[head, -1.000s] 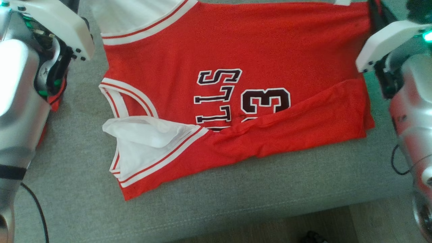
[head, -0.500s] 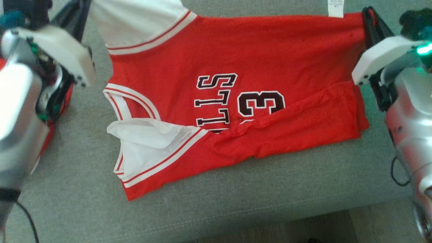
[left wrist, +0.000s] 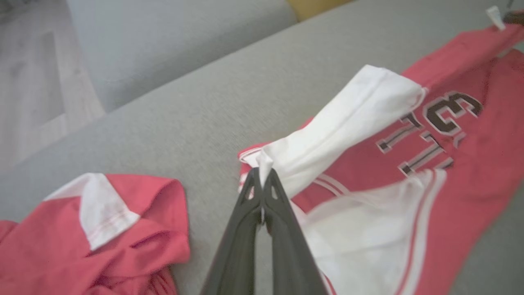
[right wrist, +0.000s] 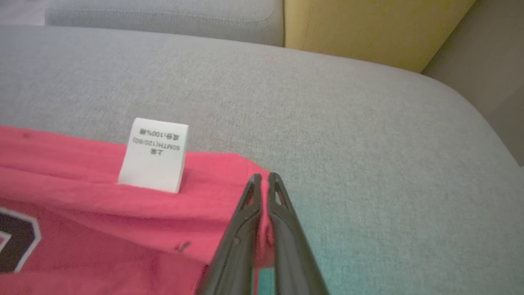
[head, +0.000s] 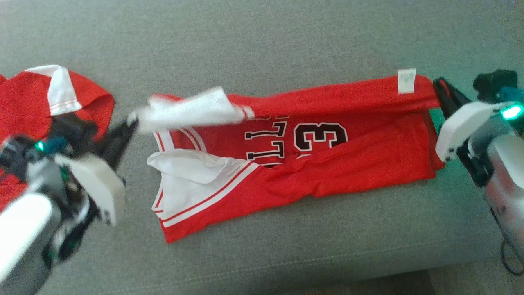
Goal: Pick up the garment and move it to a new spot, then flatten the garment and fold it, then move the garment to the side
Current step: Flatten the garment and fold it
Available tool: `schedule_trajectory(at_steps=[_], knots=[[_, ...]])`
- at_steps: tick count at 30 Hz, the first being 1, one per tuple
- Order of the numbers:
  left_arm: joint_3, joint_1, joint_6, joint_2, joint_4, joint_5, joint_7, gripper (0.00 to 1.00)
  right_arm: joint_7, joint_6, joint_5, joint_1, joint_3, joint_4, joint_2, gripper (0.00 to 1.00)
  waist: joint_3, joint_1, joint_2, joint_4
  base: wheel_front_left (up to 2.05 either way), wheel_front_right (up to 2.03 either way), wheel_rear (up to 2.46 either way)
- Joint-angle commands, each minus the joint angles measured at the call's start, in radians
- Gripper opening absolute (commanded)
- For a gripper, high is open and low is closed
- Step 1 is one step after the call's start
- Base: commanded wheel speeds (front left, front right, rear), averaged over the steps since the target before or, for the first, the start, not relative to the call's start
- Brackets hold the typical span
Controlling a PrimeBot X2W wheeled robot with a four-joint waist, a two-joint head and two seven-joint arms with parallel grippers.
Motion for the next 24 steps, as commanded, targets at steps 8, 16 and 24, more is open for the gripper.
schedule_trajectory(at_steps=[8,16,24], knots=[[0.002,0.11,0.042,0.118,-0.173,-0.023,0.07,0.0,0.167,-0.001,0.11,0.125,0.091,-0.199,-0.142,0.0,-0.041,0.0,0.0,0.005,0.0,0.0,0.0],[-0.039,0.159,0.057,0.112,-0.192,-0.022,0.095,0.0,0.326,-0.001,0.17,0.222,0.104,-0.374,-0.229,0.0,-0.072,0.0,0.0,-0.01,0.0,0.0,0.0],[-0.09,0.187,0.057,0.06,-0.128,-0.009,0.087,1.0,0.442,-0.001,0.19,0.314,0.035,-0.477,-0.252,1.0,-0.127,0.0,0.0,-0.023,0.0,0.0,0.0]])
